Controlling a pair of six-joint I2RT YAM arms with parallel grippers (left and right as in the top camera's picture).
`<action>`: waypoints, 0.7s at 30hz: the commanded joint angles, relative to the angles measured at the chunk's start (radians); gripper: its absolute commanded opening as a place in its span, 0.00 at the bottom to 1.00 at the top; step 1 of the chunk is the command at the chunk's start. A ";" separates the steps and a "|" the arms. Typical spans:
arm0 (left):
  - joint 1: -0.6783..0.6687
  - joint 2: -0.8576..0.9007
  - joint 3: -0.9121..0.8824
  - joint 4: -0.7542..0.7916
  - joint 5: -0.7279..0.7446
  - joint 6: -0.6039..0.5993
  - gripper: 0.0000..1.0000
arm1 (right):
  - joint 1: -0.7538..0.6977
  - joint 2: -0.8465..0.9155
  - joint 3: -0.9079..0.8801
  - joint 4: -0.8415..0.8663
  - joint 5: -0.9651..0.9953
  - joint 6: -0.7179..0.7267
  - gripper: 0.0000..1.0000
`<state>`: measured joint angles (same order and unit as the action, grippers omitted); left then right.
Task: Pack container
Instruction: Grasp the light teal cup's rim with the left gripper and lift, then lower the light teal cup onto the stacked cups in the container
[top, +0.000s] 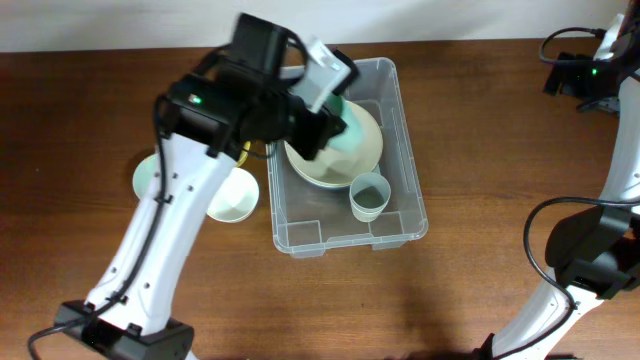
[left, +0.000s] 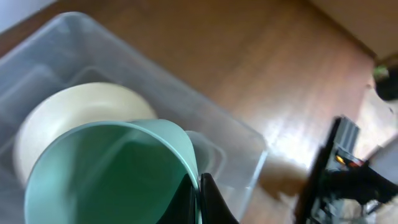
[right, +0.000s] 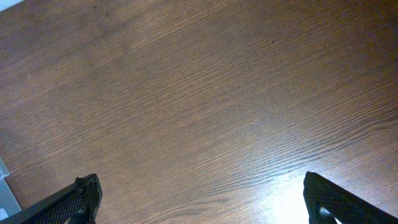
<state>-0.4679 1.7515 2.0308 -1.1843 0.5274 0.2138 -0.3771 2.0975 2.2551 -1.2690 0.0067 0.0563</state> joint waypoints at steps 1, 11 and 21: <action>-0.056 0.011 -0.001 0.003 0.026 0.020 0.01 | 0.000 -0.014 0.015 0.000 -0.002 0.008 0.99; -0.142 0.101 -0.001 -0.008 0.027 0.020 0.01 | 0.000 -0.014 0.015 0.000 -0.002 0.008 0.99; -0.146 0.174 -0.001 -0.086 0.030 0.021 0.00 | 0.000 -0.014 0.015 0.000 -0.002 0.008 0.99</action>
<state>-0.6102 1.9102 2.0308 -1.2495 0.5392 0.2180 -0.3771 2.0975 2.2551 -1.2686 0.0067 0.0563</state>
